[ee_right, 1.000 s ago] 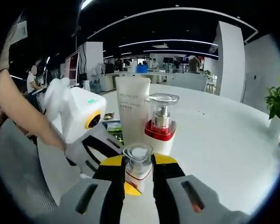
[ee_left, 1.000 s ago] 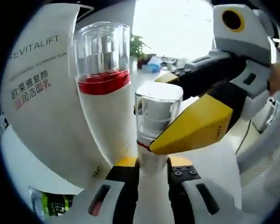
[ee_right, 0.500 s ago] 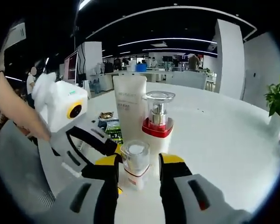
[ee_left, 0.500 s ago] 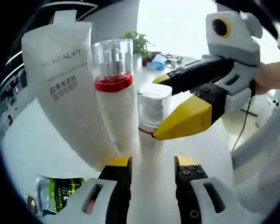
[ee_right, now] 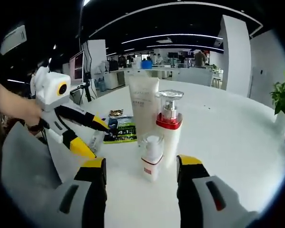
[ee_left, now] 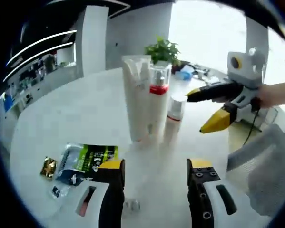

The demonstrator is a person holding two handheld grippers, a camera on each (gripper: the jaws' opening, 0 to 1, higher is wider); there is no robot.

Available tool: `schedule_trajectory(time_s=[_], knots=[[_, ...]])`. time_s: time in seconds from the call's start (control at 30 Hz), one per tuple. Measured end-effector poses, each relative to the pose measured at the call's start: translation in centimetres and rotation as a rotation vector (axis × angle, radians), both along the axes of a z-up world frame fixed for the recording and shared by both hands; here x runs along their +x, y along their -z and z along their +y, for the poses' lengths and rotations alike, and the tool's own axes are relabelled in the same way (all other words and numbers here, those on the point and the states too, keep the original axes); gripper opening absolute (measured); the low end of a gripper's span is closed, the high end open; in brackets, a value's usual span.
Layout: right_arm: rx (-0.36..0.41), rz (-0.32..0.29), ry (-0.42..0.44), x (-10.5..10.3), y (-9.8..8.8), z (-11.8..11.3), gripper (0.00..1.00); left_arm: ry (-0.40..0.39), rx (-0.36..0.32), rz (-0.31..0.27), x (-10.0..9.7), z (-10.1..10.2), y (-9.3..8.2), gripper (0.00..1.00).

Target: Arrange the skincare products in the storage area until every visible bottle or jar stands upright without overlapping.

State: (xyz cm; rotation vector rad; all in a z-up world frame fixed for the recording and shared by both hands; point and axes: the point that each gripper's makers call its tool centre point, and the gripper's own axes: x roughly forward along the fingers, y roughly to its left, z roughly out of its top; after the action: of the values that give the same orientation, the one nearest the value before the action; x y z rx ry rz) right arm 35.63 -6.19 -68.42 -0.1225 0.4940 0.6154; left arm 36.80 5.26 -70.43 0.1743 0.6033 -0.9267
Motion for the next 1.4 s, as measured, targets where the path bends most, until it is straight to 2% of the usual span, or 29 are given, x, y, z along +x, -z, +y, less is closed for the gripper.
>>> schedule_trajectory(time_s=[0.13,0.3,0.5,0.77,0.8,0.9,1.13,1.4], knots=[[-0.003,0.021,-0.01,-1.3,0.3,0.6,0.66,-0.079,-0.018,0.013,-0.5,2.6,-0.4,0.59],[0.009,0.042,0.0,-2.6,0.5,0.9,0.69,-0.126,-0.014,0.034,-1.5,4.9,-0.3,0.67],[0.013,0.061,0.005,-4.0,0.7,1.2,0.71,-0.154,-0.017,0.039,-2.8,6.8,-1.1,0.77],[0.047,0.07,-0.004,-5.6,0.2,2.7,0.75,-0.235,-0.049,0.092,-5.6,10.1,-1.3,0.85],[0.016,0.059,-0.018,-5.6,0.1,2.7,0.76,-0.239,-0.047,0.092,-5.9,10.5,-1.3,0.87],[0.044,0.053,0.0,-5.7,-0.4,2.5,0.79,-0.279,-0.051,0.105,-7.0,12.1,-1.2,0.9],[0.032,0.042,0.011,-6.4,-1.0,2.4,0.83,-0.336,-0.055,0.1,-8.3,14.2,-1.9,0.97],[0.027,0.063,0.014,-7.9,-0.6,2.6,0.86,-0.353,-0.06,0.074,-8.8,15.1,-3.4,0.97]])
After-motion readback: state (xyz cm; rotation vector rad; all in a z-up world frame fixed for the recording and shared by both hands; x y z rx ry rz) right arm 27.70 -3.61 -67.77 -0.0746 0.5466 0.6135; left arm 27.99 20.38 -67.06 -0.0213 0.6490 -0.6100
